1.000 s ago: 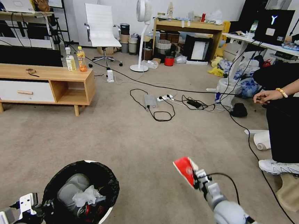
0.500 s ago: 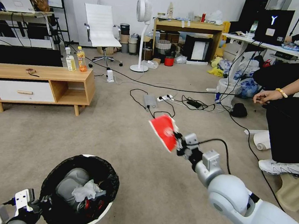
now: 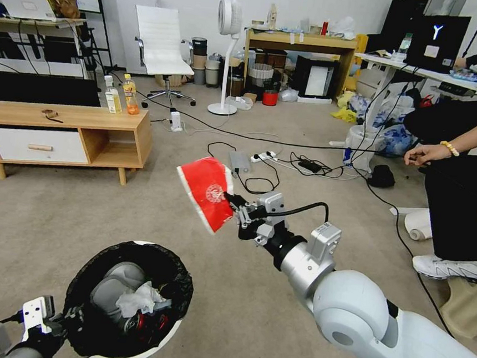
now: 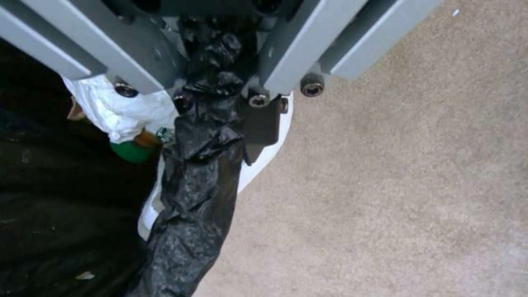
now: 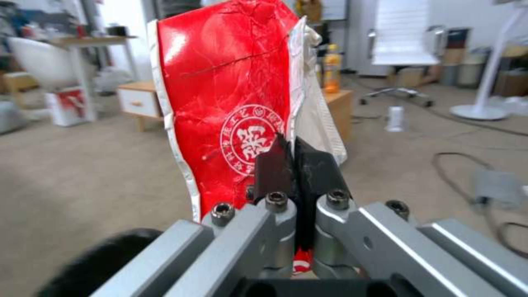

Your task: Pick up the trash bin and place the garbage on the floor into it.

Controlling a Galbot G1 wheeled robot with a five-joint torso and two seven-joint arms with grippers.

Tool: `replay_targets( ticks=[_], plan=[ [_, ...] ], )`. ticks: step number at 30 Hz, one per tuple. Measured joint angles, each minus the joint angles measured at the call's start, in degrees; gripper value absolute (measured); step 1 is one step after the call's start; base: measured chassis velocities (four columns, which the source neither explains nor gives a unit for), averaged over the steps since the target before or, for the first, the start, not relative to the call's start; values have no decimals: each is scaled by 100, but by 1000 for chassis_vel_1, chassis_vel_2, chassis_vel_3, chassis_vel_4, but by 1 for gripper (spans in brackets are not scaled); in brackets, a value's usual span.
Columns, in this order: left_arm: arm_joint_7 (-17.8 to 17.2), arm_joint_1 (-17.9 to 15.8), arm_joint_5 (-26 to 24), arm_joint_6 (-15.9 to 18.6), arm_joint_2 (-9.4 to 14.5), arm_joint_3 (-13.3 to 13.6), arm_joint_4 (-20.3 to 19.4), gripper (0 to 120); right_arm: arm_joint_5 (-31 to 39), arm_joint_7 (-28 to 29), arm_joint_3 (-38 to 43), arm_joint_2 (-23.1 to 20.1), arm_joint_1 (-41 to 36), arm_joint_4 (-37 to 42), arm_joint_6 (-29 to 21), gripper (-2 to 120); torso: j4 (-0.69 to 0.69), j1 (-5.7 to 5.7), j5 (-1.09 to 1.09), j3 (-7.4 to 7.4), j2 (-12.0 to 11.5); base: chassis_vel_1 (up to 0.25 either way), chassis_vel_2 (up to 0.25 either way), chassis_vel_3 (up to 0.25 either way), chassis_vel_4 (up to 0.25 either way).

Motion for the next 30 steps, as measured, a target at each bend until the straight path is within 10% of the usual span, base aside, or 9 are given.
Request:
replay_targets(
  ticks=[30],
  plan=[
    [23,-80,-35,-4,86,-7,58,1,786,553,-2297,703,1027,-471,-479,0,2,0,-1,0,0,0,0,0,0]
  ],
)
